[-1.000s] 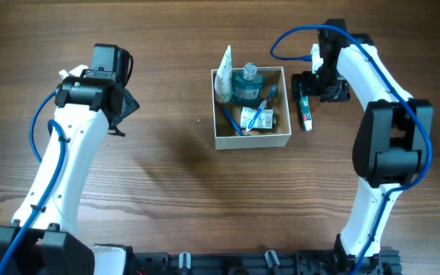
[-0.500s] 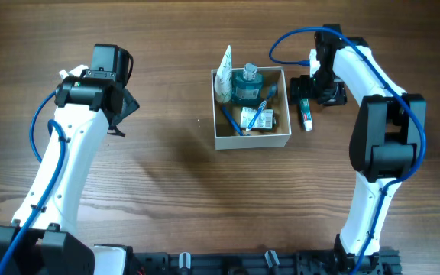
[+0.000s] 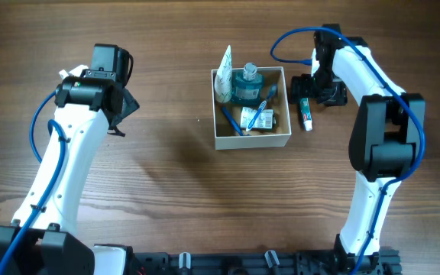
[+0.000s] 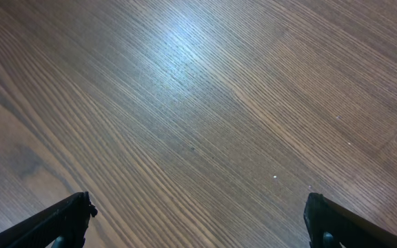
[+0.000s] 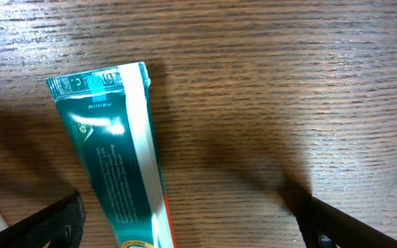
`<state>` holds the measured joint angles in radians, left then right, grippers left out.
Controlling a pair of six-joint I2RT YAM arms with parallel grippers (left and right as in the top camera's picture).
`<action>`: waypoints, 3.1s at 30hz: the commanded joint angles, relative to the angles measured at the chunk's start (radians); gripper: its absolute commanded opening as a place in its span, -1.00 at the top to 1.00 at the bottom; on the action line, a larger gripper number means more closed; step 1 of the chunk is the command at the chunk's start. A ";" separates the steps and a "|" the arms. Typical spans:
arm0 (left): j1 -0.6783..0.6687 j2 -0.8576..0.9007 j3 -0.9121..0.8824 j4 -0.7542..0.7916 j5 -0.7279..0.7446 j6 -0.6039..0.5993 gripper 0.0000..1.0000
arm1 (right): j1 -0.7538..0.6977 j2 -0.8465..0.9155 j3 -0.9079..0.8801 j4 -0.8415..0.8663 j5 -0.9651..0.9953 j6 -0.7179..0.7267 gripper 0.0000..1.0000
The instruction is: Pack container
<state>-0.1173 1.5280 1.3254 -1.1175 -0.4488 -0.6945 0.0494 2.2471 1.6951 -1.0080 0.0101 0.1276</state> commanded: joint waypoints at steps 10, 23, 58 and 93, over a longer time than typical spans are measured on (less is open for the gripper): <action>0.004 0.004 -0.006 0.000 -0.016 -0.017 -1.00 | -0.061 0.069 -0.009 -0.017 0.013 0.032 -0.74; 0.004 0.004 -0.006 0.000 -0.016 -0.017 -1.00 | -0.098 0.069 -0.009 -0.124 -0.179 0.192 -0.60; 0.004 0.004 -0.006 0.000 -0.016 -0.017 -0.99 | -0.106 0.048 -0.008 -0.280 -0.379 0.732 -0.50; 0.004 0.004 -0.006 0.000 -0.016 -0.017 -1.00 | 0.052 -0.022 -0.112 -0.125 -0.352 1.063 -0.38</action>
<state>-0.1173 1.5280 1.3254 -1.1175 -0.4488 -0.6945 0.1032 2.2372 1.6249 -1.1568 -0.3450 1.1645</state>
